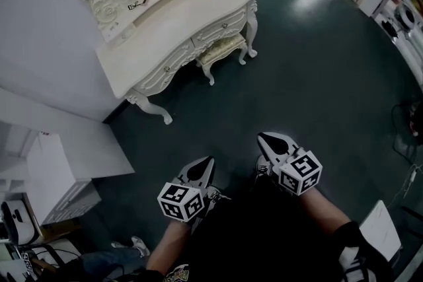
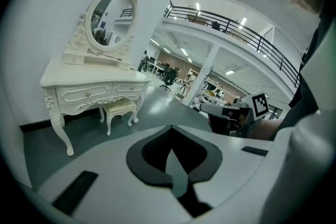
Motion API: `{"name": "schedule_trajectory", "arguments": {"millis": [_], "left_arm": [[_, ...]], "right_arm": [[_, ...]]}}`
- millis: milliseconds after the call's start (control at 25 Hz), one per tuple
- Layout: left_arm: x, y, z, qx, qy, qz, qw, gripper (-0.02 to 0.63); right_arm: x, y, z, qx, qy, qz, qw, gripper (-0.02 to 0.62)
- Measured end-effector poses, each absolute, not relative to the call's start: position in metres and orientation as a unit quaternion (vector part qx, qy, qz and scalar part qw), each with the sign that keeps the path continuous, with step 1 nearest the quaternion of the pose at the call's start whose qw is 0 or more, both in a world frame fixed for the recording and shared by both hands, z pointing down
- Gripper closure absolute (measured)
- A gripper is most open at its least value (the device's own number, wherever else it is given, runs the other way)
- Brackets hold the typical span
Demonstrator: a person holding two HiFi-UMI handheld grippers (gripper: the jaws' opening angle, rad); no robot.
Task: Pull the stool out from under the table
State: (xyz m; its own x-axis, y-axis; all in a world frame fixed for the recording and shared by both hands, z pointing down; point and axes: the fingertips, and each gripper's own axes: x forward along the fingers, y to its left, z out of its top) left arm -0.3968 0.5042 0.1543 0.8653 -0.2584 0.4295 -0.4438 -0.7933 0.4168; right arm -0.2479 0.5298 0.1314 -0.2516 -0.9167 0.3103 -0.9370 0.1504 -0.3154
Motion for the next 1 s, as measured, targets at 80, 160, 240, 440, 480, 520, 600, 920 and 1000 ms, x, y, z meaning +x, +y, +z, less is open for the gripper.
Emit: {"name": "schedule_trajectory", "arguments": {"millis": [80,160,240,440,480,520,600,920,1000], "left_arm": [[-0.378,0.505,0.157,0.930,-0.184,0.185,0.258,0.598],[-0.359,0.505,0.158,0.930,-0.181,0.190,0.256,0.598],[-0.338,0.504,0.158,0.931,-0.179,0.190,0.256,0.598],[-0.284,0.507,0.152,0.934,-0.177,0.183,0.251,0.598],[-0.274,0.507,0.151,0.934,-0.177,0.182,0.249,0.598],[-0.264,0.508,0.150,0.935,-0.177,0.183,0.248,0.598],[-0.247,0.507,0.148,0.935,-0.179,0.184,0.244,0.598],[-0.217,0.497,0.147,0.931,-0.199,0.191,0.239,0.598],[-0.217,0.492,0.148,0.929,-0.202,0.194,0.242,0.598]], "right_arm": [[-0.228,0.531,0.133,0.616,-0.755,0.224,0.019,0.568],[-0.207,0.532,0.132,0.620,-0.752,0.223,0.015,0.568],[-0.187,0.534,0.131,0.625,-0.749,0.222,0.011,0.568],[-0.138,0.543,0.125,0.629,-0.746,0.217,0.005,0.568],[-0.129,0.544,0.124,0.629,-0.747,0.216,0.006,0.568],[-0.120,0.545,0.123,0.629,-0.747,0.215,0.006,0.569],[-0.102,0.547,0.121,0.628,-0.748,0.216,0.007,0.568],[-0.063,0.536,0.128,0.620,-0.750,0.229,0.012,0.568],[-0.060,0.528,0.127,0.618,-0.751,0.232,0.010,0.569]]}}
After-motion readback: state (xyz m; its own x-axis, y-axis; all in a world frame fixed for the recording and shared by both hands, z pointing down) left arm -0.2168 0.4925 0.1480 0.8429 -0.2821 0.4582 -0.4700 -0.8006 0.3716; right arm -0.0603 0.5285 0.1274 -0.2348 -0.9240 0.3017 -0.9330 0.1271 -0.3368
